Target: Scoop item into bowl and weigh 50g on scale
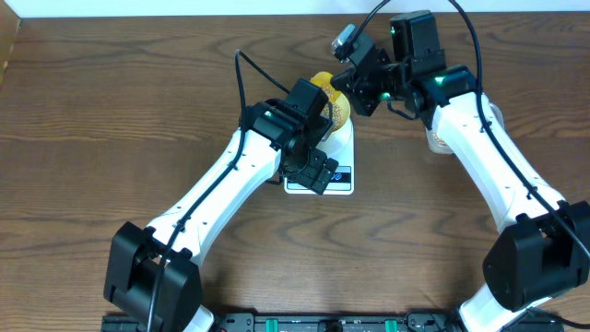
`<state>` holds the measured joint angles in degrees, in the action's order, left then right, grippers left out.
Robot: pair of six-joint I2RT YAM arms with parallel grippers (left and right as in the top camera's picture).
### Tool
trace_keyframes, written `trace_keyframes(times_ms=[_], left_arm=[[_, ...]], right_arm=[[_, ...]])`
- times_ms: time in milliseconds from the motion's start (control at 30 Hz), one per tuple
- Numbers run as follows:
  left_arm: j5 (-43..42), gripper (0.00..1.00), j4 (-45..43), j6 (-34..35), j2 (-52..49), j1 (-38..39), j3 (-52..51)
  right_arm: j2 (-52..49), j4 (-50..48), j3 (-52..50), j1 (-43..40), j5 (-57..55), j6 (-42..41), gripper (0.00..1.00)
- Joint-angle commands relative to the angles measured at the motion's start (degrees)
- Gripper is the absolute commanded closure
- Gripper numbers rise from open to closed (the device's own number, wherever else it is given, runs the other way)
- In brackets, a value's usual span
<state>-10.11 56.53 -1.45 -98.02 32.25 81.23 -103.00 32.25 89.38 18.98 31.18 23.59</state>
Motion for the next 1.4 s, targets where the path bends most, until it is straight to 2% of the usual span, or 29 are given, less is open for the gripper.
trace_keyframes(times_ms=[0,400,867,1233,1367], left_arm=[[0.74,0.02,0.11,0.24,-0.46,-0.17,-0.24],[0.72,0.02,0.11,0.22,-0.46,-0.17,-0.24],[0.74,0.02,0.11,0.22,-0.46,-0.17,-0.22],[0.72,0.02,0.09,0.22,-0.46,-0.17,-0.24],[0.74,0.02,0.11,0.22,-0.46,-0.17,-0.24]], right_arm=[[0.76,0.98,-0.26,0.26,-0.22,6.51,0.99],[0.74,4.17,-0.26,0.26,-0.20,16.02,0.99],[0.72,3.43,-0.26,0.24,-0.22,16.74,0.99],[0.70,-4.48,-0.26,0.17,-2.54,5.38,0.99],[0.70,-8.04,-0.26,0.17,-4.63,5.14,0.99]])
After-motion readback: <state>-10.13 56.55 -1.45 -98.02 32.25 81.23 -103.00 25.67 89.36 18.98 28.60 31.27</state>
